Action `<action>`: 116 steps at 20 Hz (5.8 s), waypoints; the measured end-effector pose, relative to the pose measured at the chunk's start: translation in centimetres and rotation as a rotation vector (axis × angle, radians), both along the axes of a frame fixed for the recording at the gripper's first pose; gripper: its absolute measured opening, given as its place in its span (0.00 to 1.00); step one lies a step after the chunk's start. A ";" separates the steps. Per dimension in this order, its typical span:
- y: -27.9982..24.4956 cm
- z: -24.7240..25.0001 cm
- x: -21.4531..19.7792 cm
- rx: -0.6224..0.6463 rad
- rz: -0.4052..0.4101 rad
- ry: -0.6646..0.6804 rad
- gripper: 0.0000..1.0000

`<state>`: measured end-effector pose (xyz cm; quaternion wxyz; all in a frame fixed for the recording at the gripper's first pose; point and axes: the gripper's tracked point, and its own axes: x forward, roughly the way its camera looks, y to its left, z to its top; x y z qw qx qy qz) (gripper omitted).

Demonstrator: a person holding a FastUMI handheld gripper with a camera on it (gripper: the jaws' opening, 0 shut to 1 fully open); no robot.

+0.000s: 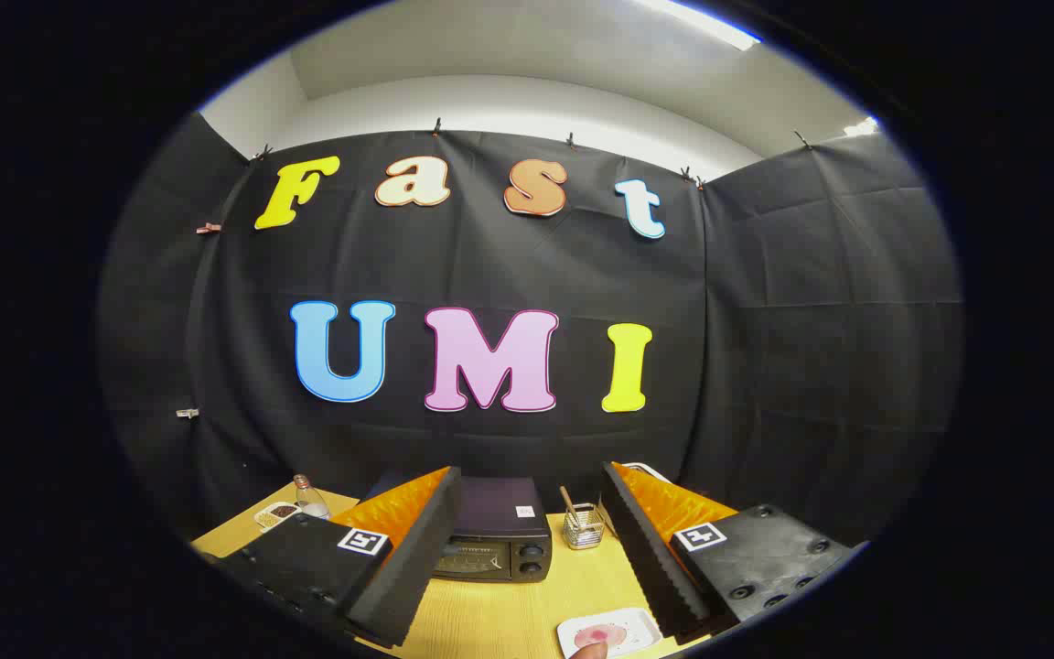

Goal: Open the toaster oven, put the food inside, and close the toaster oven door.

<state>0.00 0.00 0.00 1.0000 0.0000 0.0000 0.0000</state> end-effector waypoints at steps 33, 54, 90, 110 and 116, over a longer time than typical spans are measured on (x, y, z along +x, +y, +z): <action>7.9 -10.5 5.4 0.051 0.095 0.224 0.98; 16.0 -27.6 17.3 0.027 0.074 0.531 0.99; 6.5 -30.0 1.2 0.027 0.157 0.770 0.99; -20.7 -43.2 -0.2 0.076 0.071 1.424 0.99; -21.3 -45.3 -0.9 0.056 0.134 1.503 0.45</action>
